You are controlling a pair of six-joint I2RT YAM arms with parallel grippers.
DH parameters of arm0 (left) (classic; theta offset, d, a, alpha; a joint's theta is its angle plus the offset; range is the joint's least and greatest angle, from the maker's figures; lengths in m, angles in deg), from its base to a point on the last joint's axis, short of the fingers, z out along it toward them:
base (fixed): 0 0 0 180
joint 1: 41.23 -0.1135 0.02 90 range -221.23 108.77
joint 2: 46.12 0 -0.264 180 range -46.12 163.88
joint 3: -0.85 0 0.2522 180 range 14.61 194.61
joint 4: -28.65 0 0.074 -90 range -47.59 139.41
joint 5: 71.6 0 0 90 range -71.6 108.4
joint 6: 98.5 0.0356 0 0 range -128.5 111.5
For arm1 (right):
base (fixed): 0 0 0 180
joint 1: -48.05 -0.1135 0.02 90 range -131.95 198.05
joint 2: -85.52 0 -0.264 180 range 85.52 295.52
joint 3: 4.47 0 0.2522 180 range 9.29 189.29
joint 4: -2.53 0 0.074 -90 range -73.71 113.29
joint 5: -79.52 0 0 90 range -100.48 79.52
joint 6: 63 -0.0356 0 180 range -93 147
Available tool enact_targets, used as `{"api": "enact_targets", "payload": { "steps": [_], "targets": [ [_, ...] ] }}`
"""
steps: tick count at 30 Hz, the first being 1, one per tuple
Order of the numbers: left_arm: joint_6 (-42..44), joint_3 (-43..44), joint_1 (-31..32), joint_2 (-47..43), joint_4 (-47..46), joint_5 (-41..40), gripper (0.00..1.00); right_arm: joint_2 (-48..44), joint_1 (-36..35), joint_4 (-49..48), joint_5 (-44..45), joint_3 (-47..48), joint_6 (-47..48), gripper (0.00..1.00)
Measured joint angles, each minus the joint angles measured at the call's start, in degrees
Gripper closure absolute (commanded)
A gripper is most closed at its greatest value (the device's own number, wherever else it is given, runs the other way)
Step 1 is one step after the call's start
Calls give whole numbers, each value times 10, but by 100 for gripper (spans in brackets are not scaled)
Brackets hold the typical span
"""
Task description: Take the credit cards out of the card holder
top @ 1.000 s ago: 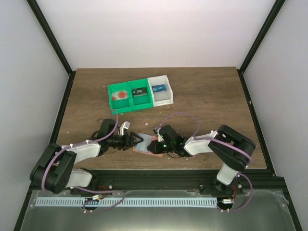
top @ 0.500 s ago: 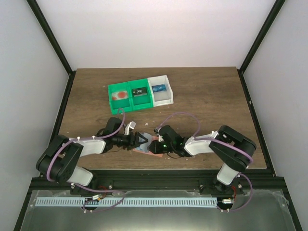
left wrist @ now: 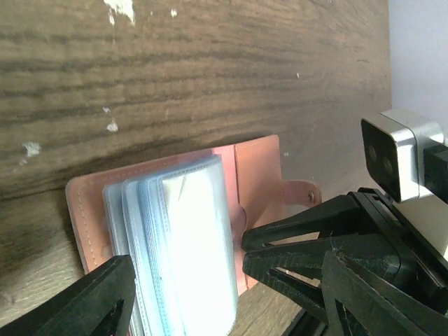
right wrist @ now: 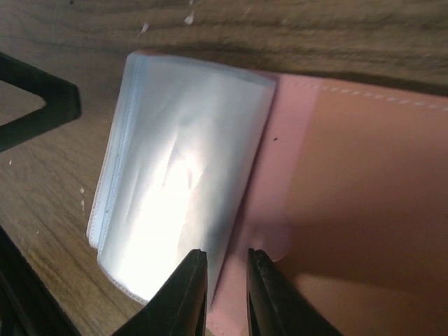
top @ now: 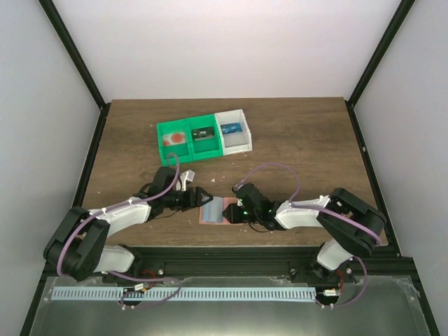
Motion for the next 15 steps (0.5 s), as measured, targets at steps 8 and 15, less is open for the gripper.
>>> {"api": "enact_targets", "payload": {
  "steps": [8,15],
  "targets": [
    [5,14,2,-5,18,-14,26,-5,14,0,16,-6,2,82],
    [-8,0,3,-4,2,-3,26,-5,16,-2,14,-6,4,82]
  ]
}}
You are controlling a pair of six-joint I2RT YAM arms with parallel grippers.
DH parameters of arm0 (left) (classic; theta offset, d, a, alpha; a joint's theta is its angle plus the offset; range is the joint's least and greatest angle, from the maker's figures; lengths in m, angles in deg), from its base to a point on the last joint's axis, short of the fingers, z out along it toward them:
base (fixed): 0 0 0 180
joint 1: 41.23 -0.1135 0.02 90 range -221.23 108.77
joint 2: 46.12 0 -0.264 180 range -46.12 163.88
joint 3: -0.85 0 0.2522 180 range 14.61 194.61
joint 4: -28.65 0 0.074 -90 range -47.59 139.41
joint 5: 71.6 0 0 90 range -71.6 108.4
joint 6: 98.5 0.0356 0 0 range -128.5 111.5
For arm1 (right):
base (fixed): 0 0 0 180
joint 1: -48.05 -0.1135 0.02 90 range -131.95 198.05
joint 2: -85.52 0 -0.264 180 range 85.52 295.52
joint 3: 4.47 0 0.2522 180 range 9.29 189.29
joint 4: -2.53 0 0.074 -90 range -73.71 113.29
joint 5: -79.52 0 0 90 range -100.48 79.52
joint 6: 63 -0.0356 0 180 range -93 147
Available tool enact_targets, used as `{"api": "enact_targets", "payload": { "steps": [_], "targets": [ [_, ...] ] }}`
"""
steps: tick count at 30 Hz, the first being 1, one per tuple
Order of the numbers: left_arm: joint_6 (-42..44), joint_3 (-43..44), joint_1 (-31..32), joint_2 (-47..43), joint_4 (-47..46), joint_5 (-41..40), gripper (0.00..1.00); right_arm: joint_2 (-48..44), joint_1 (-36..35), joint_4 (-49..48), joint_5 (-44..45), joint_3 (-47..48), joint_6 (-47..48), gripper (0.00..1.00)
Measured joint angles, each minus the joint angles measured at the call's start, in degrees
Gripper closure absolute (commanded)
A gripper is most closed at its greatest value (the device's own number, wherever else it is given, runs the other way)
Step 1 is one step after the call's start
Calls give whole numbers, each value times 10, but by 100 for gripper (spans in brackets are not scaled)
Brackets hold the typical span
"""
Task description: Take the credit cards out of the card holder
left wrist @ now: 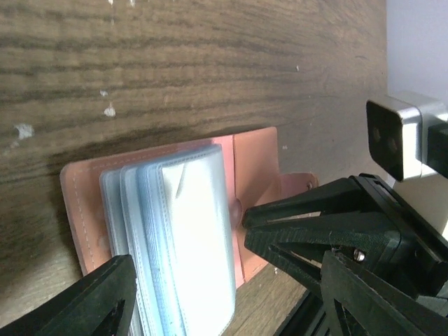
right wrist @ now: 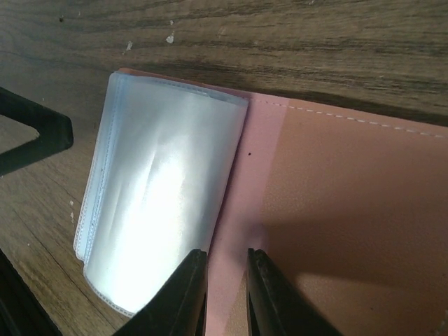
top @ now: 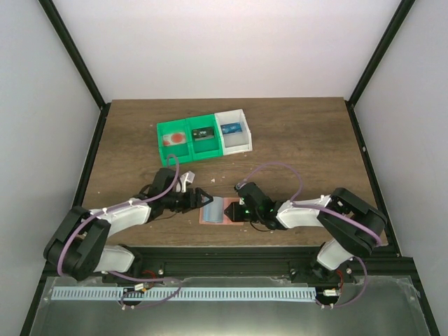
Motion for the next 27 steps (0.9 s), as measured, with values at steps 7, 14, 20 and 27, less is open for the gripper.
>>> {"api": "enact_targets", "payload": {
  "steps": [7,14,20,27],
  "targets": [
    [-17,-20,1,20,-29,22,27,5,2,-11,-9,-3,1,82],
    [-32,-20,5,32,-48,36,36,21,4,-38,-25,-2,0,85],
    [-65,-38,22,12,-59,34,42,32,6,-53,-38,-2,5,85],
    [-99,-46,26,-37,-82,38,50,36,7,-57,-45,1,11,84]
  ]
}}
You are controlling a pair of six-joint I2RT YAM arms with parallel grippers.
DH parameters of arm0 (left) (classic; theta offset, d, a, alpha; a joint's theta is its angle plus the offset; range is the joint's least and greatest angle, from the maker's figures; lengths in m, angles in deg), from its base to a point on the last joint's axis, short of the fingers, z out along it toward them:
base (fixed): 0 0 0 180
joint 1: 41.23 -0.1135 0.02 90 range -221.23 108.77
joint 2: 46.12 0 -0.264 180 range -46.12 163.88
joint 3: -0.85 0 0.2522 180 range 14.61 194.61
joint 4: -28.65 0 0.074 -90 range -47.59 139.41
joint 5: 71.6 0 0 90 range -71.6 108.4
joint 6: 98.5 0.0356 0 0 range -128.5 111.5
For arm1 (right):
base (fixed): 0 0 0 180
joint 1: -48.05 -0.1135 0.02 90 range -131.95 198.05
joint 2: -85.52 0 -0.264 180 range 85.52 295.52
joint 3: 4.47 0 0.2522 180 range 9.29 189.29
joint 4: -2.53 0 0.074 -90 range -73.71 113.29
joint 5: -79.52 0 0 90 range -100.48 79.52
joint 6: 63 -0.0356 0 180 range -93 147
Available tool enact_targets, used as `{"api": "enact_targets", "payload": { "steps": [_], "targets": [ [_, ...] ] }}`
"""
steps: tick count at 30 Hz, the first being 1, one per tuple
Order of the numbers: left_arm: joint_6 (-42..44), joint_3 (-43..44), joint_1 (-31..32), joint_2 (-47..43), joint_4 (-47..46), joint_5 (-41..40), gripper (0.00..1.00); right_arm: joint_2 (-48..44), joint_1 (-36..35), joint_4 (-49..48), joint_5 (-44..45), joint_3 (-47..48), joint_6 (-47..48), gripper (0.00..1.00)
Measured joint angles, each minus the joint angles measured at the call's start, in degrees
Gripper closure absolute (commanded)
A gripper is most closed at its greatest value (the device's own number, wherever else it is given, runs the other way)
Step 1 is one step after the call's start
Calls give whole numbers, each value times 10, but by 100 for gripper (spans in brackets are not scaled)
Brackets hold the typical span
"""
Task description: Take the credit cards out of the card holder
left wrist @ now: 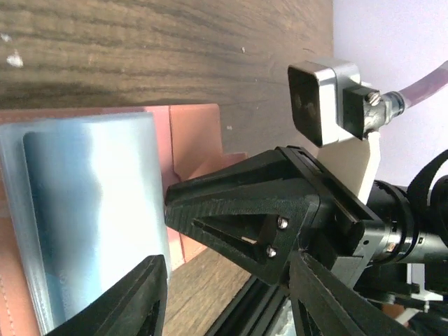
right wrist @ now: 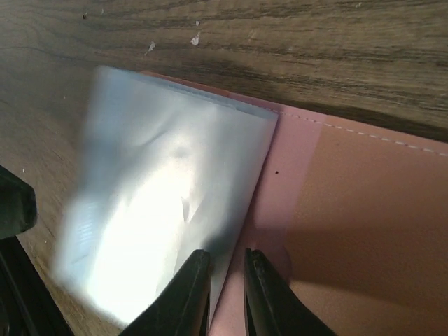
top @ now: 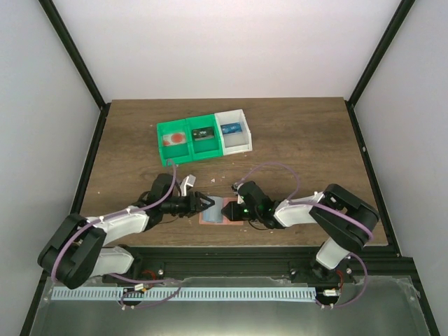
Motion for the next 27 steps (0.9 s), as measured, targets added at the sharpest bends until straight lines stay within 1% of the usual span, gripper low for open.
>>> {"api": "enact_targets", "payload": {
  "steps": [5,9,13,18,27],
  "targets": [
    [-27,-35,6,-1,-38,3,49,-4,0,-14,-1,-12,-5,84],
    [-34,-45,7,1,-38,2,42,-16,0,-15,-1,-24,-9,84],
    [-18,-36,7,1,-19,-18,39,-20,0,-15,-1,-27,-12,84],
    [-1,-20,7,7,-1,-40,38,-20,0,-19,-1,-30,-11,84],
    [-3,-20,7,57,-26,-33,38,-21,0,-24,-1,-34,-11,84]
  ]
}}
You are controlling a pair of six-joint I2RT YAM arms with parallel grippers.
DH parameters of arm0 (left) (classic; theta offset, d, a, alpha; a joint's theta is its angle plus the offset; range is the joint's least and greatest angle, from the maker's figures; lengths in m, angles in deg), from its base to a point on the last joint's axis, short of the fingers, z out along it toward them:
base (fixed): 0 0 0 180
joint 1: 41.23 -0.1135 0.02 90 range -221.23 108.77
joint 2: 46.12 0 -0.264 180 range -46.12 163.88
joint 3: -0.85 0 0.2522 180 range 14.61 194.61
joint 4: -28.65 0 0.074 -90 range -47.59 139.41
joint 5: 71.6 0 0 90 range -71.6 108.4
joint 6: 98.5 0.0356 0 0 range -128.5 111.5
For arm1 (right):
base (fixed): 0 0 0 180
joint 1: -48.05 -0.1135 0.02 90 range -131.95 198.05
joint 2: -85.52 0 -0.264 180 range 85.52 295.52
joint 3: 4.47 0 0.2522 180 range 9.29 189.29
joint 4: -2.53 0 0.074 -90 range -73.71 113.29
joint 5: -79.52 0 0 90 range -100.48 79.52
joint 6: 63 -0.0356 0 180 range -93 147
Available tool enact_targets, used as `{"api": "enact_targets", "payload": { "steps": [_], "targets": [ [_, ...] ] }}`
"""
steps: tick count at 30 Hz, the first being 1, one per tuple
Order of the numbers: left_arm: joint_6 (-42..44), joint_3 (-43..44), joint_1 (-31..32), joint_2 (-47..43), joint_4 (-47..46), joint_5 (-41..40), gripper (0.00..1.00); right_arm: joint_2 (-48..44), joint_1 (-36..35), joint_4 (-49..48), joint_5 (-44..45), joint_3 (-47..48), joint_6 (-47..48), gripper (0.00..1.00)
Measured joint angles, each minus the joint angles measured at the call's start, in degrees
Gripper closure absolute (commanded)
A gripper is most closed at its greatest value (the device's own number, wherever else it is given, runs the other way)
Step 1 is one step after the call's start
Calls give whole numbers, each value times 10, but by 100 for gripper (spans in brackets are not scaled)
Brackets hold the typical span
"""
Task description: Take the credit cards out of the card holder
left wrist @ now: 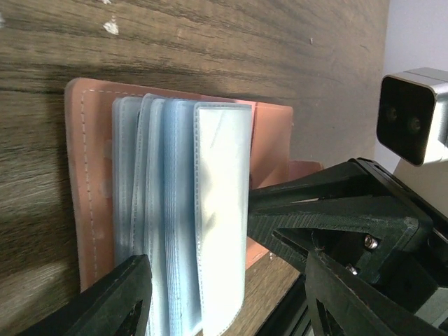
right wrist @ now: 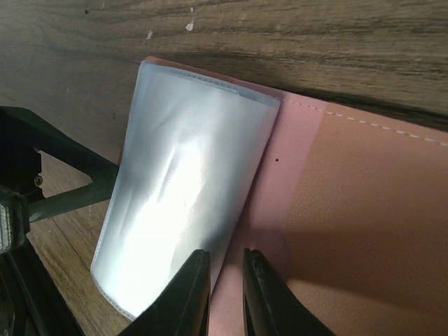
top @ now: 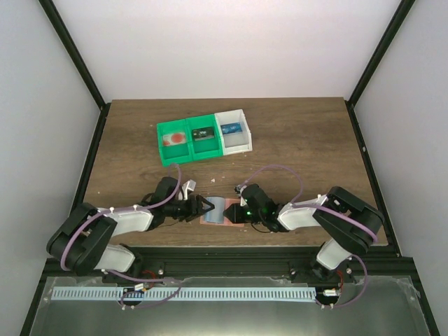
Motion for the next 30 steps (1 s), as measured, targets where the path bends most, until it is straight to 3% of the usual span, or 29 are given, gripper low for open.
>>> {"api": "enact_targets", "payload": {
  "steps": [30],
  "targets": [
    [-61,-8,26,35,-82,21,40,5,4,-17,-8,-2,-1,82]
  ]
}}
